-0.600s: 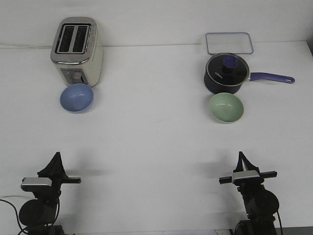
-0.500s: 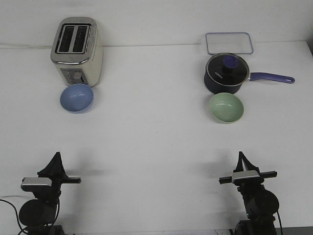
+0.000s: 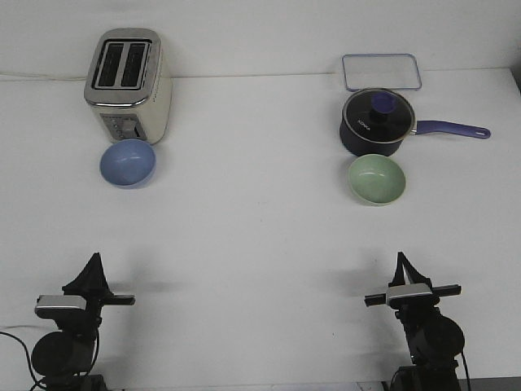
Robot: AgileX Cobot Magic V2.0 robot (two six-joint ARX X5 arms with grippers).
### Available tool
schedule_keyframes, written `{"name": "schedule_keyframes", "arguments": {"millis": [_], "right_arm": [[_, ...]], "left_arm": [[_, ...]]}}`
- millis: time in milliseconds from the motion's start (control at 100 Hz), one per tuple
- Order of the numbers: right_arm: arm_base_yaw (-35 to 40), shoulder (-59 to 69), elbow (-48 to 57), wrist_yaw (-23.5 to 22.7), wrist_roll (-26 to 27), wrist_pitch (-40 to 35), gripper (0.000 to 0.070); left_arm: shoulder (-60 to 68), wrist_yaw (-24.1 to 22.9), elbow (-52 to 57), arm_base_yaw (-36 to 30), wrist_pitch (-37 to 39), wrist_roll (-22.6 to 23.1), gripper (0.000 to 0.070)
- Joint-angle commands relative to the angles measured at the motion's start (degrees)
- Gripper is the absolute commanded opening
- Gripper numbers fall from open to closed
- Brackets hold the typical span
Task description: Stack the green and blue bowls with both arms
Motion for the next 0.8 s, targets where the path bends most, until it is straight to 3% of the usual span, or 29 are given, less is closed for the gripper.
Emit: {"name": "schedule_keyframes", "arguments": {"millis": [0,200,500,630,790], "right_arm": [[0.0,0.0,-0.1,0.0,0.0,0.6,0.0],[0.0,0.0,-0.1,-0.1,1.7,3.5,0.0],[0.0,0.0,0.6,0.9,27.5,5.3,0.0],[0.0,1.9,6.0,2.2,28.7,2.3,0.0],[-0.1,13.0,18.3,7.4,30.0,-4.7,0.0]], "left_arm": [[-0.1,0.0,-1.1,0.0,0.5,0.1,0.0015],[-0.1,0.0,-1.1,0.0,0.5,0.1,0.0015],[-0.1,0.0,-1.1,0.0,0.5,0.1,0.0015],[-0.1,0.0,-1.1,0.0,0.5,0.1,0.0015],[-0.1,0.0,-1.1,0.0,0.5,0.1,0.0015]]}}
